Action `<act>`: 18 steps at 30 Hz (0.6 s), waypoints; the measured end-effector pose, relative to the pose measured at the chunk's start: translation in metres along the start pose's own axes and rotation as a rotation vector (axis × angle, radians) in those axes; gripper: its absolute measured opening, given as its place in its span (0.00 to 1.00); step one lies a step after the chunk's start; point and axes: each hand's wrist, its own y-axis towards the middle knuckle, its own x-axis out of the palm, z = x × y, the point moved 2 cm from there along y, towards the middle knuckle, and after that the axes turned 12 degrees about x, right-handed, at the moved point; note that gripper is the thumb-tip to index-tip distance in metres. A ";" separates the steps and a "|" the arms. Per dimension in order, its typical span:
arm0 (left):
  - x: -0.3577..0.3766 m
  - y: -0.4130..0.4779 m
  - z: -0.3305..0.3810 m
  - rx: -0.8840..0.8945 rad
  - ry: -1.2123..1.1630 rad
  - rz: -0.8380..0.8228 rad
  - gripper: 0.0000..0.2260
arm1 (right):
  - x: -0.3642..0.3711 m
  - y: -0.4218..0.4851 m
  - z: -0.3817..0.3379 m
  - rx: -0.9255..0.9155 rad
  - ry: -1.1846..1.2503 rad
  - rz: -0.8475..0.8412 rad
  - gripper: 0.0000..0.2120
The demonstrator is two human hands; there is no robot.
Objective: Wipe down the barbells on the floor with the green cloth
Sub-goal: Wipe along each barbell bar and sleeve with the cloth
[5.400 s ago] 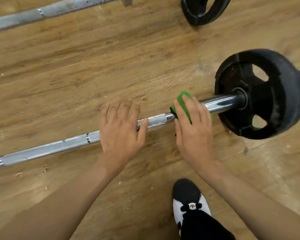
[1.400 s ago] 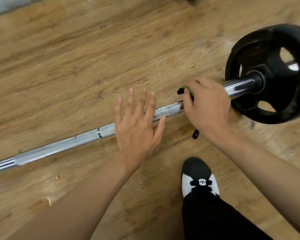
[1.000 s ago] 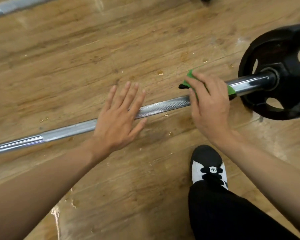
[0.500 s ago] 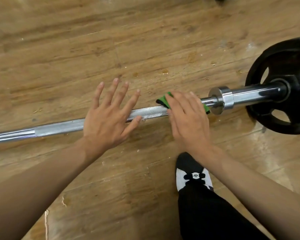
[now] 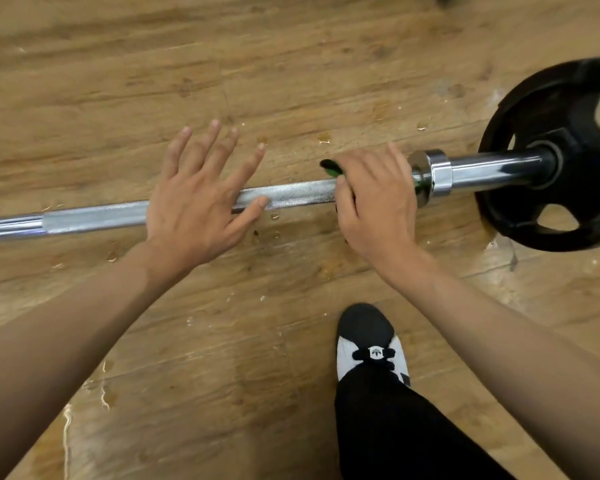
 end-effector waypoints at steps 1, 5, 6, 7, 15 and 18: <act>0.001 0.001 -0.002 -0.019 0.004 0.005 0.30 | 0.002 0.001 -0.008 0.132 0.001 0.050 0.17; 0.003 0.009 -0.008 -0.056 -0.018 0.024 0.31 | 0.015 -0.004 -0.027 -0.032 0.024 -0.057 0.18; 0.003 0.010 -0.009 -0.069 -0.018 0.029 0.31 | 0.014 -0.003 -0.020 -0.186 0.039 -0.113 0.18; 0.003 0.011 -0.010 -0.082 -0.011 0.036 0.31 | 0.012 0.002 -0.009 -0.311 0.045 -0.160 0.20; 0.006 0.017 -0.015 -0.106 0.005 0.069 0.31 | -0.001 0.011 -0.015 0.156 -0.145 -0.214 0.30; 0.007 0.017 -0.015 -0.113 0.007 0.073 0.32 | 0.016 0.013 -0.047 0.328 -0.145 -0.108 0.22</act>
